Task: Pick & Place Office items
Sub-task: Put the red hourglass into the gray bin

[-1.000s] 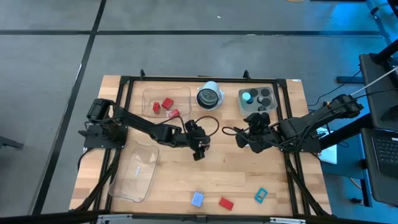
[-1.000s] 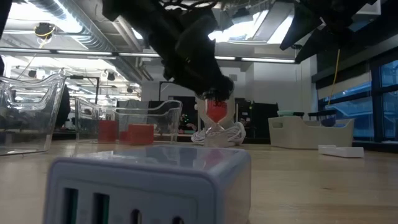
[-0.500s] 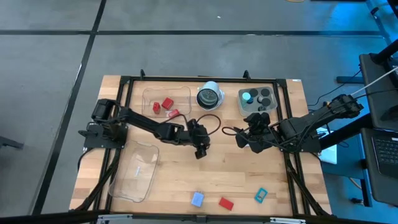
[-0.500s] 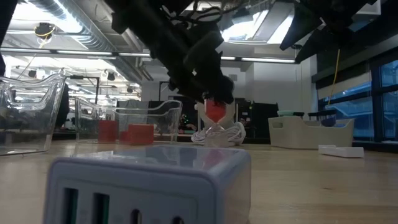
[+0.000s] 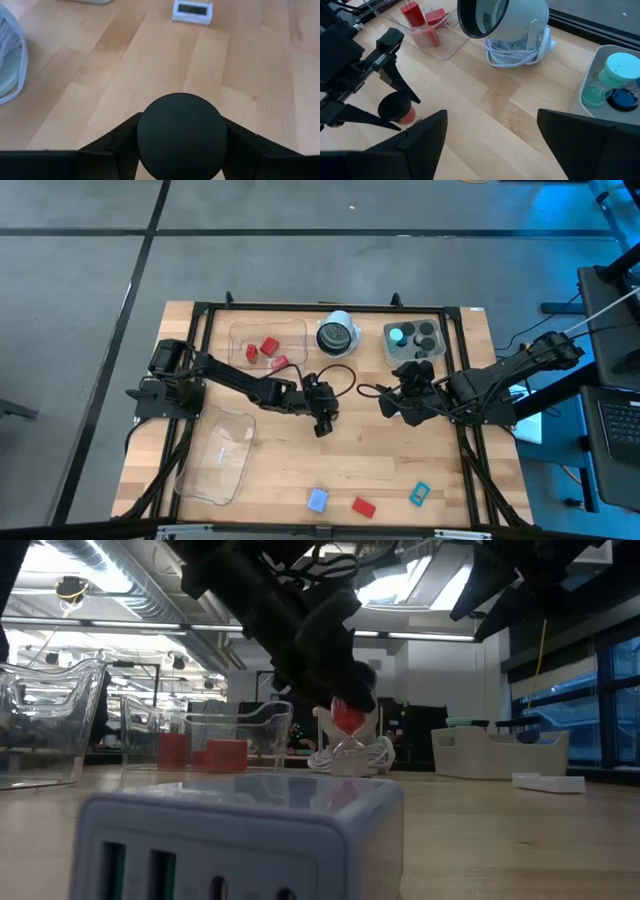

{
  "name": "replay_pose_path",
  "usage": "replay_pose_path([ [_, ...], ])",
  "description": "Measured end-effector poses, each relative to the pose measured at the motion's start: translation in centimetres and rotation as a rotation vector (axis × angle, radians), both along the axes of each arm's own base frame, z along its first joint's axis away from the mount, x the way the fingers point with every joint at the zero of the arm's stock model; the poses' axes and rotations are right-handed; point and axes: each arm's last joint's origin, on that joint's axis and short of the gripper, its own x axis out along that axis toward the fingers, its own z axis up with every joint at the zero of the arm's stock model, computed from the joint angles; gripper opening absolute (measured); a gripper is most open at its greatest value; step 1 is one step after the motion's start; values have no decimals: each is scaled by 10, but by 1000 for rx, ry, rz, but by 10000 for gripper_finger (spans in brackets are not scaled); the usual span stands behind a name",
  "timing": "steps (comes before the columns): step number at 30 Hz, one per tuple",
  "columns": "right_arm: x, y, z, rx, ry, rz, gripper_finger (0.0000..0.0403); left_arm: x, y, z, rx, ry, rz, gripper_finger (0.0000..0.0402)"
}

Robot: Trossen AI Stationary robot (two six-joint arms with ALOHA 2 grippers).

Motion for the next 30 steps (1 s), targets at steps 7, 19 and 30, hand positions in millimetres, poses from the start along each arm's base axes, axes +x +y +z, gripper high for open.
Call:
replay_pose_path([
  [7,0,0,0,0,-1,-1,310,1,-5,18,-40,-108,-24,215],
  [19,18,12,15,21,-152,167,312,-35,-37,103,153,-354,-124,210],
  [30,46,18,56,289,-537,656,352,-77,-91,157,330,-573,-262,209],
])
